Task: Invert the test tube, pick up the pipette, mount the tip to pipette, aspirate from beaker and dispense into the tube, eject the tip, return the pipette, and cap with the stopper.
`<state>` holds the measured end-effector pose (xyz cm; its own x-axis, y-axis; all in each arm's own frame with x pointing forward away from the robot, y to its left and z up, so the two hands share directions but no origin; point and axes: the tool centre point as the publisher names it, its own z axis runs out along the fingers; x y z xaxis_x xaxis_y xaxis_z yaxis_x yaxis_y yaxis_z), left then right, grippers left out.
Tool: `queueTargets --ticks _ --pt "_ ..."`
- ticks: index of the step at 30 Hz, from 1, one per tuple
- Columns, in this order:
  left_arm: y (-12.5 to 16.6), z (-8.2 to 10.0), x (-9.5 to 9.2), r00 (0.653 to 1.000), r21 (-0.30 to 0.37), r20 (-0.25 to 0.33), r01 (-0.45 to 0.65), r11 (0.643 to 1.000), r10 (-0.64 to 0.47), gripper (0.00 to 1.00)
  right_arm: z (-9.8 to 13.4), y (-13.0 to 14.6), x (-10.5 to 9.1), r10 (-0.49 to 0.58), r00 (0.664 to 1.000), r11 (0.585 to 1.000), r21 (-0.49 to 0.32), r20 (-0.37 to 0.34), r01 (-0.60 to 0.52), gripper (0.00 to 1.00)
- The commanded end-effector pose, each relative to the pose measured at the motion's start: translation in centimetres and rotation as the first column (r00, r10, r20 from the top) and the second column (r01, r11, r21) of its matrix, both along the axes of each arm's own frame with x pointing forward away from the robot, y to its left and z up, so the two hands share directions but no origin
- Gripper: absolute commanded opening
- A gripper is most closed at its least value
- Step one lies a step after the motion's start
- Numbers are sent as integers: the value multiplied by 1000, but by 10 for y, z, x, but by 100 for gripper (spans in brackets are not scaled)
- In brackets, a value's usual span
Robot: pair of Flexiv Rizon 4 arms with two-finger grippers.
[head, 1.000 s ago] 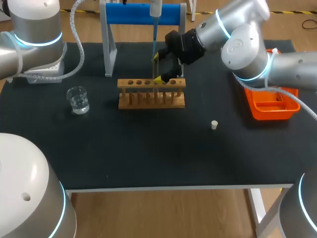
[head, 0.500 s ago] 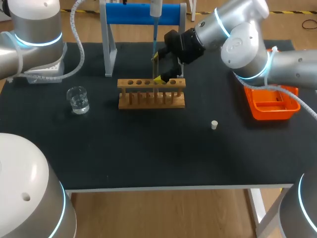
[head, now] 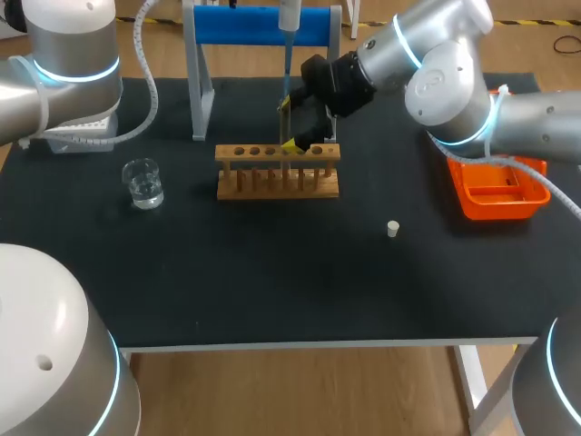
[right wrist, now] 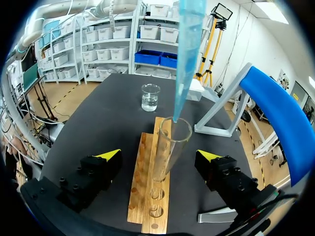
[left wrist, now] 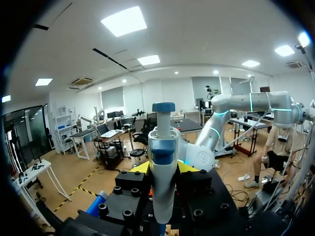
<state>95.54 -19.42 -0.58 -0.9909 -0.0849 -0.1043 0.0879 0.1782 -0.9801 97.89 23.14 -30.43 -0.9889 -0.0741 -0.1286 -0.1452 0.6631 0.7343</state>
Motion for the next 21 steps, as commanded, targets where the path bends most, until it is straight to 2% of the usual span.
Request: queueTargets --ticks 1,13,21 --pt "1 -2 2 1000 -4 -1 5 1000 -5 0 1 0 1 2 1000 1000 -3 -2 -2 100" --pt "4 -13 5 1000 -21 -20 -1 1000 1 0 1 0 1 2 1000 1000 -3 -2 -2 100" --pt "10 -17 6 999 -8 -31 -9 1000 9 0 1 0 1 2 1000 1000 -3 -2 -2 100"
